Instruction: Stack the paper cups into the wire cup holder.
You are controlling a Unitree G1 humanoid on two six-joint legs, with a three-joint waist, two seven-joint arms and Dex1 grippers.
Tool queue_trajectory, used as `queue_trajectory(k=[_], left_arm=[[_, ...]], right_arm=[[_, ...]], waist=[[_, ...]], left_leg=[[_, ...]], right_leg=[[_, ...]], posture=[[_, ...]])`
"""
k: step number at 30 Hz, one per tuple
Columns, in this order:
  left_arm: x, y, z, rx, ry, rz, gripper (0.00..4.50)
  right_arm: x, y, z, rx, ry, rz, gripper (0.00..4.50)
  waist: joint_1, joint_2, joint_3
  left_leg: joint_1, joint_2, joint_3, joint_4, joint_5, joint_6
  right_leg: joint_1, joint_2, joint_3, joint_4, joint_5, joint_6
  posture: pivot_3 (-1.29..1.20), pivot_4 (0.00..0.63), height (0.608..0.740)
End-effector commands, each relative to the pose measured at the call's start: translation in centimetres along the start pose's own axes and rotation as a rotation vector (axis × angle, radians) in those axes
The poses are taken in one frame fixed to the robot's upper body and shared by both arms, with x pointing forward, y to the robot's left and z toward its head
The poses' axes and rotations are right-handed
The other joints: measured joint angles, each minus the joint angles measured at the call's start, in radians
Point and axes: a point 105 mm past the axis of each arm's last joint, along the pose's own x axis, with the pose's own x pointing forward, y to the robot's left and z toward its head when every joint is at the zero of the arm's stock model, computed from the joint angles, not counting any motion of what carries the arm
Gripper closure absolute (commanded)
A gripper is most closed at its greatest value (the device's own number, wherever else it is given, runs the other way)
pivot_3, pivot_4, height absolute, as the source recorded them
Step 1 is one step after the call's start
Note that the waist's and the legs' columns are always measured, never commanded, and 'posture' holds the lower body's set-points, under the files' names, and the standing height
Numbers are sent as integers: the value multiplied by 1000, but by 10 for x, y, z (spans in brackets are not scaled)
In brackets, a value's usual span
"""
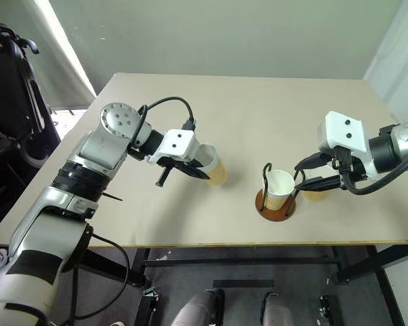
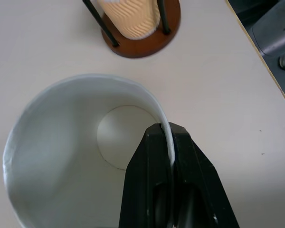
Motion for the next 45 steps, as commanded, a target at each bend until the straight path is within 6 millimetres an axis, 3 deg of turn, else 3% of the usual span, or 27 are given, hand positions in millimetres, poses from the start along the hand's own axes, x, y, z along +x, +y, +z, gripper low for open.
queue_trajectory(k=[1, 10, 15, 20, 32, 40, 45], left_arm=[[-11, 20, 18, 64, -24, 39, 4461], [-9, 53, 53, 108, -108, 98, 4461], [-4, 70, 85, 153, -177, 139, 4461], [2, 78, 106, 202, -202, 147, 4461], [35, 71, 143, 252, -299, 23, 4461], [42, 61, 142, 264, -277, -73, 4461], [43, 59, 140, 265, -262, -84, 4461]], right_arm=[[-8, 0, 10, -43, -11, -37, 2486], [-12, 2, 2, -18, 15, -40, 2486], [-11, 2, 1, -15, 17, -43, 2486], [-11, 4, 1, -12, 21, -50, 2486], [-14, 10, -5, 8, 47, -61, 2486], [-22, 12, -18, -16, 130, -82, 2486], [-37, -2, -8, -15, 91, -150, 2486]], waist=[[2, 0, 0], [4, 0, 0], [5, 0, 0], [5, 0, 0], [10, 0, 0], [11, 0, 0], [11, 0, 0]], left_leg=[[-1, 0, -1, 2, 0, 0], [-7, -1, 0, 9, -6, 2], [-9, -1, 0, 10, -7, 5], [-9, -1, 1, 11, -9, 9], [-14, -2, 5, 28, -20, 18], [-17, -2, 8, 40, -25, 21], [-17, -2, 9, 45, -25, 23]], right_leg=[[0, 0, -1, 0, 0, 0], [-1, 0, -1, -1, 0, 4], [-1, 0, -1, -1, -5, 12], [-1, -1, 0, -2, -7, 13], [0, -1, 2, 0, -9, 18], [0, -1, 2, 1, -7, 23], [2, -1, 5, 0, -8, 32]], posture=[[0, 150, 740], [0, 150, 740], [0, 150, 740], [0, 150, 740], [0, 150, 740], [0, 150, 740], [0, 150, 740]])
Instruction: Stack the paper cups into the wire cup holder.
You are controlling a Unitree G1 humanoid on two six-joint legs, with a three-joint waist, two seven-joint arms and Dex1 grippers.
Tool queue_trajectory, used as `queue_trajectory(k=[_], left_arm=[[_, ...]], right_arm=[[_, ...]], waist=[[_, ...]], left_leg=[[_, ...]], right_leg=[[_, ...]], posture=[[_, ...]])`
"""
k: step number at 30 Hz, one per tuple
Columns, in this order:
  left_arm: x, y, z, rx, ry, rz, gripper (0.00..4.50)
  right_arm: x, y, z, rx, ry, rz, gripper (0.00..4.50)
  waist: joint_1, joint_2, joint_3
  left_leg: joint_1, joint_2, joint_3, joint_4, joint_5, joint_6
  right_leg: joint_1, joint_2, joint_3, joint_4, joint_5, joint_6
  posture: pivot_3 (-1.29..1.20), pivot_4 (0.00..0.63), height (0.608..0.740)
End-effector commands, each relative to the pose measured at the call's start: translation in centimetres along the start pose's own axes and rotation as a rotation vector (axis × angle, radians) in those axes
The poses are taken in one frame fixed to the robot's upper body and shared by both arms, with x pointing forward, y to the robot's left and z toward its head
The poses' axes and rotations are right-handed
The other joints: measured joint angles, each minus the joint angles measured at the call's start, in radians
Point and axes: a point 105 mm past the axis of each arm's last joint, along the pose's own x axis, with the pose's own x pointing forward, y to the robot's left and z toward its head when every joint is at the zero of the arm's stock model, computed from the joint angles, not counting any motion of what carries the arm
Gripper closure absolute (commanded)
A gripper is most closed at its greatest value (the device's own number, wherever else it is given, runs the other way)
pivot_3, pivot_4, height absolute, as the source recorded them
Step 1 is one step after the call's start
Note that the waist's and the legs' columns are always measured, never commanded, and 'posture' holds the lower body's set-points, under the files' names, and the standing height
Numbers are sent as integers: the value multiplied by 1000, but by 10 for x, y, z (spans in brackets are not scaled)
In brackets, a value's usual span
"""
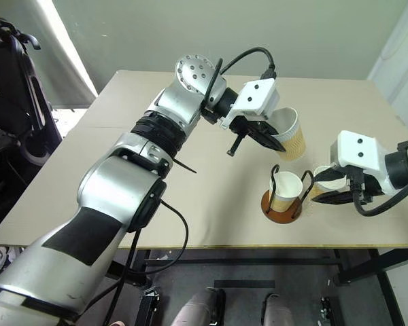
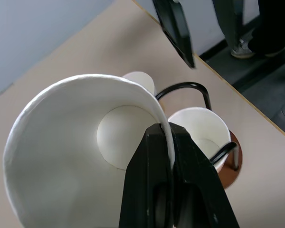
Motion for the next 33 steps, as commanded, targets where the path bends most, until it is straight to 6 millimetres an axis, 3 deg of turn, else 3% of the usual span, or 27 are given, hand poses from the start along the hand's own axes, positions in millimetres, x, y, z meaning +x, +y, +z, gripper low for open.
queue_trajectory(k=[1, 4, 12, 33], left_arm=[[-4, 2, 15, 51, -11, -31, 4461], [0, 0, 15, 50, -14, -45, 4461], [2, -3, 14, 42, -20, -61, 4500], [22, -16, 16, 48, -26, -164, 4500]], right_arm=[[-22, -12, 17, -41, -35, -89, 2486], [-30, -22, 20, -25, -51, -136, 2486], [-23, -18, 10, 13, -47, -132, 40], [-24, -9, 5, 41, -41, -145, 40]], waist=[[0, 0, 0], [0, 0, 0], [1, 0, 0], [1, 0, 0]], left_leg=[[0, 0, 0, 1, 0, 0], [0, 0, 0, 1, 0, -1], [1, 0, 2, 1, 0, -1], [0, -8, 5, 1, -1, 1]], right_leg=[[0, 0, 1, 0, 1, 0], [0, 0, 3, 0, 1, 1], [0, 0, 6, 0, 2, 2], [0, -1, 19, -1, 5, 12]], posture=[[0, 150, 740], [0, 150, 740], [0, 150, 740], [0, 150, 740]])
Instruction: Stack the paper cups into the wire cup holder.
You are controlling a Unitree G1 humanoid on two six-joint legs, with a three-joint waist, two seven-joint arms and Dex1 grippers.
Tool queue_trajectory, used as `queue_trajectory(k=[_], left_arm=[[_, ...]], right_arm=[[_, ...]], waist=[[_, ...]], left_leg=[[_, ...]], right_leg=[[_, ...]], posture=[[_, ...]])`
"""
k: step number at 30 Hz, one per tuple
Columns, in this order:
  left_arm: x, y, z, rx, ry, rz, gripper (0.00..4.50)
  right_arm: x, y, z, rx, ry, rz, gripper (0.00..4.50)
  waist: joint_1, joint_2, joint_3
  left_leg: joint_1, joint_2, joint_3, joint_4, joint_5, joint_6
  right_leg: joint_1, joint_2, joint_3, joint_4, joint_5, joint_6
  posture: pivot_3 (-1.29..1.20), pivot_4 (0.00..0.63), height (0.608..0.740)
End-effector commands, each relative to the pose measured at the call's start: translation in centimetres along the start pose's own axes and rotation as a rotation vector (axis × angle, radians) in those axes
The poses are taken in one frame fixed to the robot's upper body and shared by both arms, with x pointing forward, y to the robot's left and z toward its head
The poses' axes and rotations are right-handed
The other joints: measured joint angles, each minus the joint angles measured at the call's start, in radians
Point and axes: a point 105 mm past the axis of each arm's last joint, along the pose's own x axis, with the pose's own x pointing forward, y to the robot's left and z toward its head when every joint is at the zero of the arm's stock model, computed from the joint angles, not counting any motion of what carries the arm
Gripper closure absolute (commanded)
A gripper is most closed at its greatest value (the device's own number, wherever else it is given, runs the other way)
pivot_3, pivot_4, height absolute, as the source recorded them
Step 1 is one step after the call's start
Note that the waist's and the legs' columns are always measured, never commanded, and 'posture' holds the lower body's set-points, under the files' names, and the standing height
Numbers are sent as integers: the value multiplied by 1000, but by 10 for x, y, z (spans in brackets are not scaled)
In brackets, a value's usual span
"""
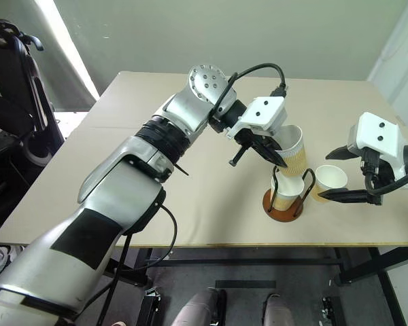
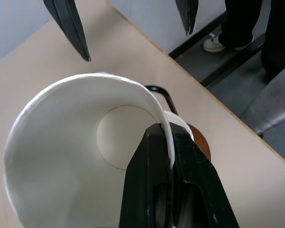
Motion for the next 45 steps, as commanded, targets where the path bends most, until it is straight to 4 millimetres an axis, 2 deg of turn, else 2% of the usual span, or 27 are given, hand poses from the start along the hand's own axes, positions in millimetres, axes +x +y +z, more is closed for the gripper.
queue_trajectory(k=[1, 10, 32, 35, 41, 42, 45], left_arm=[[3, -2, 12, 50, -19, -46, 4500], [10, -9, 5, 83, 24, -87, 4500], [20, -6, -2, 156, 146, -130, 4500], [21, -4, 2, 165, 154, -129, 3809], [20, 1, 10, 187, 158, -119, 1639], [20, 2, 11, 189, 158, -117, 1248], [21, 4, 14, 193, 150, -110, 247]], right_arm=[[-11, -2, 11, -44, -18, -43, 40], [-9, 2, 10, -36, -22, -34, 40], [-10, 5, 5, -9, -8, -33, 40], [-11, 5, 4, -6, -6, -33, 0], [-11, 6, 4, -2, -3, -30, 0], [-11, 6, 4, -2, -3, -31, 0], [-11, 6, 3, -2, -3, -32, 0]], waist=[[0, 0, 0], [0, 0, 0], [0, 0, 0], [0, 0, 0], [1, 0, 0], [1, 3, -7], [6, 11, -41]], left_leg=[[0, 0, 0, 0, 0, 0], [0, -1, 0, 0, 1, -1], [0, -3, 0, 0, -1, -4], [0, -3, 0, 0, -1, -4], [-1, -3, 0, 0, -1, -4], [0, -3, 0, -1, -1, -4], [-4, -5, 6, 4, -5, 4]], right_leg=[[0, 0, 0, 0, 0, 0], [0, 0, 0, 0, 1, 2], [1, -2, 1, -1, 1, 3], [1, -2, 1, -1, 1, 4], [1, -2, 2, -2, 0, 4], [1, -2, 2, -2, 0, 4], [-5, 1, -2, 6, 1, -2]], posture=[[0, 150, 740], [0, 150, 740], [0, 150, 740], [0, 150, 740], [0, 150, 740], [0, 0, 740], [0, 0, 740]])
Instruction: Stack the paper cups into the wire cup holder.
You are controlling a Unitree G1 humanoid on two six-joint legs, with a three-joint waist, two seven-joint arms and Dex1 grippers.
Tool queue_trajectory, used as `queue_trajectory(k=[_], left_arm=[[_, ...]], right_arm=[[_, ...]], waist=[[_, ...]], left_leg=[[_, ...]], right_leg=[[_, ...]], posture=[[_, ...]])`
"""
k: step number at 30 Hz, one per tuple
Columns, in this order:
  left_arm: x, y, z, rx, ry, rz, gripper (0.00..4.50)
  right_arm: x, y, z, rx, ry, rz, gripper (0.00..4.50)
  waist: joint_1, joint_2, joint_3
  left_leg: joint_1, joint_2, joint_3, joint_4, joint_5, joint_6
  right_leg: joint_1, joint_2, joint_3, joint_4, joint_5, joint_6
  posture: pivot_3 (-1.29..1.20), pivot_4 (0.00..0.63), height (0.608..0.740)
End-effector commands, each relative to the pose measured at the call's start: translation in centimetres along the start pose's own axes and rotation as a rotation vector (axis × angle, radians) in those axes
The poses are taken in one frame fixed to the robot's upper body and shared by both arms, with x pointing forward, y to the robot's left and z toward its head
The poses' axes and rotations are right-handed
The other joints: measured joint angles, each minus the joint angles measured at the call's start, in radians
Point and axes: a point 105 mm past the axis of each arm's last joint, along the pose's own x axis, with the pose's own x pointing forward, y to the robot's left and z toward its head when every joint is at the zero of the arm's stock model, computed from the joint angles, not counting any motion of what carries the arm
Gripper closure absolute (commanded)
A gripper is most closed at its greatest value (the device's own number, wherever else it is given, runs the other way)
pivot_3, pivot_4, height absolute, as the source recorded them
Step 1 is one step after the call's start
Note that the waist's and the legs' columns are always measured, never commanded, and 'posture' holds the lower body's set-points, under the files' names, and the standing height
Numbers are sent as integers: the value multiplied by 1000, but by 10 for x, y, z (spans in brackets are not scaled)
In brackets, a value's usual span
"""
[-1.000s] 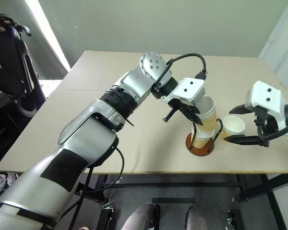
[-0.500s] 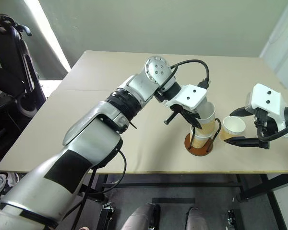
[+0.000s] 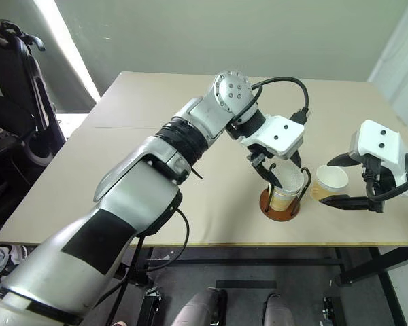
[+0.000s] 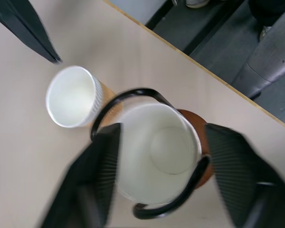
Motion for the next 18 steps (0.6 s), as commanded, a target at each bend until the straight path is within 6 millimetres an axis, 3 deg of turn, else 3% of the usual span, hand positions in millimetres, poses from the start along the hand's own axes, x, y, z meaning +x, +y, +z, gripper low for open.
queue_trajectory(k=[1, 7, 12, 18], left_arm=[[-7, 7, 16, 59, -14, 3, 35], [-21, 23, 25, -8, -128, 146, 35], [-46, 27, 16, -100, -185, 266, 35], [-72, 17, -7, -275, -276, 351, 35]], right_arm=[[-11, -3, 11, -43, -14, -47, 0], [-10, -11, 0, -63, 24, -78, 0], [-5, -17, -6, -79, 43, -89, 0], [4, -21, -13, -104, 61, -77, 0]], waist=[[2, 3, -10], [-1, 5, -18], [-11, 11, -24], [-19, 14, -27]], left_leg=[[2, 0, 4, 0, -2, 2], [8, 0, 10, 0, -3, 4], [14, 1, 12, 1, -3, 4], [21, 1, 13, 3, -3, 4]], right_leg=[[1, 0, 1, 0, -1, -1], [5, -1, 4, -1, -1, 0], [8, -1, 4, 0, -2, 2], [12, -1, 5, 6, -4, 6]], posture=[[0, 0, 740], [0, 0, 740], [0, 0, 740], [0, 0, 740]])
